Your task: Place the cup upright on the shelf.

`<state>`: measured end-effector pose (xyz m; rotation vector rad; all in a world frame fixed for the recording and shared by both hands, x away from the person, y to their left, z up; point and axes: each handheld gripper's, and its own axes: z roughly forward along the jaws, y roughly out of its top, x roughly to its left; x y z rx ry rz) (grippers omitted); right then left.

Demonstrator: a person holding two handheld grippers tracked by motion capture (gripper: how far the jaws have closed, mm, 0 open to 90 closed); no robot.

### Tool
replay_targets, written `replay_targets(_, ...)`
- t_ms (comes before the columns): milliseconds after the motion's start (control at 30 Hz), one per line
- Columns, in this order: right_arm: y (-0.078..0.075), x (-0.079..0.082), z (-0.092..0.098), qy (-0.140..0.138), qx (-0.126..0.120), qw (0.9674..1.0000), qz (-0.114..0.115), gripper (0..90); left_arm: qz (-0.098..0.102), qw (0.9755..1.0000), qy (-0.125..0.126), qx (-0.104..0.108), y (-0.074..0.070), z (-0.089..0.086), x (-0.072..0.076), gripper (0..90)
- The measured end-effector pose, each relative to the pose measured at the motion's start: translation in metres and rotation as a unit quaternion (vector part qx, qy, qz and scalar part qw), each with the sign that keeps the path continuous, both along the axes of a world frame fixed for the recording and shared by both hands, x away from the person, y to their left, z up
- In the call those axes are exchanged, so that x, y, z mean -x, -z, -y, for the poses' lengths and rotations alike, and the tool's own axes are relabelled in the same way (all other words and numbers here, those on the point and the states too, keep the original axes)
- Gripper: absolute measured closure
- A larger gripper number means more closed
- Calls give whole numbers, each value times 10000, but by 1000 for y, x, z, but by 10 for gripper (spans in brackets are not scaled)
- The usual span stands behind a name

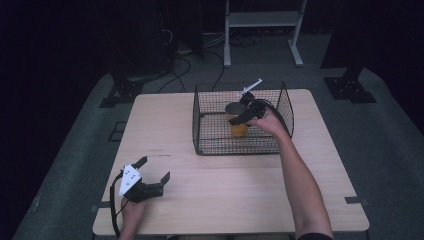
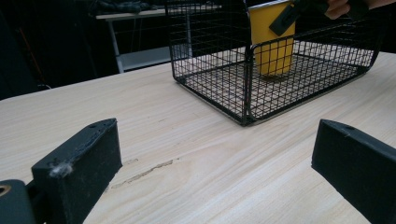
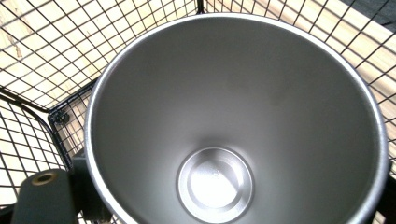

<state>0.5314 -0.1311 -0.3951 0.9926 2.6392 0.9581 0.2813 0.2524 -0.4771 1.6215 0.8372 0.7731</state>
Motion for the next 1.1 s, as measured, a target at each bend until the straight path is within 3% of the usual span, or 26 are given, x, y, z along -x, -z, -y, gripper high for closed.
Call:
replay_targets(467, 4, 3, 0, -119, 226, 9997, 22, 133, 1, 10000, -2, 5, 0, 0, 0, 8)
replay_targets(1100, 1, 7, 3, -127, 182, 9997, 130, 92, -3, 10000, -9, 3, 0, 0, 0, 8)
